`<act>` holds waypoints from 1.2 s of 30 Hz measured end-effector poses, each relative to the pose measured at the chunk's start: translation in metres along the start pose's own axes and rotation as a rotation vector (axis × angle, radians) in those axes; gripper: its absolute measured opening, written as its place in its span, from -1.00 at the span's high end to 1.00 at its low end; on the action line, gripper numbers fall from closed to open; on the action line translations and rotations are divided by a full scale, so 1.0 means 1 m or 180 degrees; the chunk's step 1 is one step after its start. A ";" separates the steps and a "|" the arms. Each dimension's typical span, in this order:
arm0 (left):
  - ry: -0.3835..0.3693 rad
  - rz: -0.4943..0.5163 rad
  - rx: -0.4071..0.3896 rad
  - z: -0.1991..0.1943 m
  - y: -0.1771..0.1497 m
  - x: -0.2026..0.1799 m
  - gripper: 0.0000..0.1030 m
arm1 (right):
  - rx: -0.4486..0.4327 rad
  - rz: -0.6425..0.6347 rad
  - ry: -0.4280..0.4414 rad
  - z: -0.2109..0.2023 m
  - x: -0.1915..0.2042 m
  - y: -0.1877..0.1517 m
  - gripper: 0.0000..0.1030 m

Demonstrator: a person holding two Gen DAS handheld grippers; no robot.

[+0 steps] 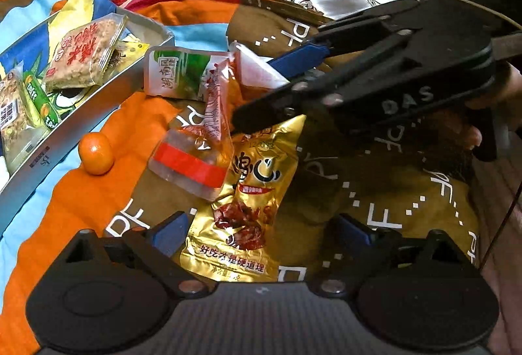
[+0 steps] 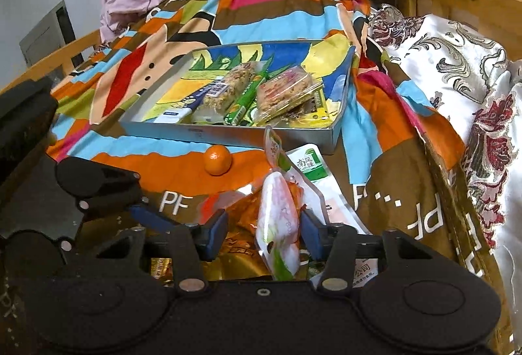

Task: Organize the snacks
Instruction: 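Lower the left tool to the gold jerky pack while the right tool grasps the pink-white pack, then close the left tool on the gold jerky pack and lift it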

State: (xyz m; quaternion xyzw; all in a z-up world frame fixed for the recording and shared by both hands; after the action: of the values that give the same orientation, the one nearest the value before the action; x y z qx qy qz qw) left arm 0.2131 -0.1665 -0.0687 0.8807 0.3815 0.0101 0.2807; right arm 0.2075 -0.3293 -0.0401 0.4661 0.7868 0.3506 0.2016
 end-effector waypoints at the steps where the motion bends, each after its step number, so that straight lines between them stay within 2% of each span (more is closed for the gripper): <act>1: 0.0007 -0.0015 -0.0004 0.001 0.001 0.000 -0.90 | 0.0013 -0.0020 -0.0036 0.001 0.000 0.000 0.20; 2: 0.0009 -0.0037 -0.0014 0.001 0.003 0.001 -0.90 | 0.0020 -0.0034 -0.0058 0.002 0.000 0.000 0.28; 5: 0.0007 -0.0082 -0.0075 0.002 0.010 0.003 -0.84 | 0.0013 -0.0028 -0.0041 0.003 -0.001 0.000 0.29; 10: 0.0032 -0.0146 -0.0193 0.003 0.016 0.007 -0.50 | -0.0005 -0.0110 -0.0050 0.006 0.001 0.001 0.26; 17: 0.0072 -0.0015 -0.0235 0.004 0.014 0.002 -0.43 | 0.0034 -0.0199 0.0036 0.017 0.002 0.004 0.10; 19: 0.0099 0.0005 -0.0235 0.006 0.015 -0.001 -0.43 | 0.0040 -0.0197 0.0076 0.022 0.003 0.006 0.12; 20: 0.0118 0.0020 -0.0239 0.007 0.015 -0.002 -0.43 | 0.0047 -0.0206 0.0044 0.024 0.004 0.007 0.20; 24: 0.0199 0.0031 -0.0279 0.007 0.013 -0.010 -0.29 | 0.0006 -0.0126 0.0062 0.024 0.003 0.007 0.24; 30: 0.0248 -0.0297 -0.0323 -0.004 0.005 -0.012 -0.05 | -0.0005 -0.0102 0.0102 0.018 0.004 0.007 0.25; 36: 0.0333 -0.0552 -0.0326 -0.018 -0.009 -0.021 0.03 | 0.0051 -0.0113 0.0079 0.016 0.005 0.006 0.25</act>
State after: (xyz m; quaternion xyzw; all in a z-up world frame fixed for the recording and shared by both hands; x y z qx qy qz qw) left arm 0.1885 -0.1669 -0.0536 0.8271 0.4694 0.0513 0.3049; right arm 0.2190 -0.3170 -0.0460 0.4493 0.8002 0.3465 0.1942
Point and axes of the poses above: each gripper's, at about its wrist camera, not at the fingertips, and z roughly the way its jaws point, x to its left, y to its top, the point moved 1 cm from there along z, roughly the way its jaws point, and after that the axes turned 11 degrees about -z, right-handed, at the moved point
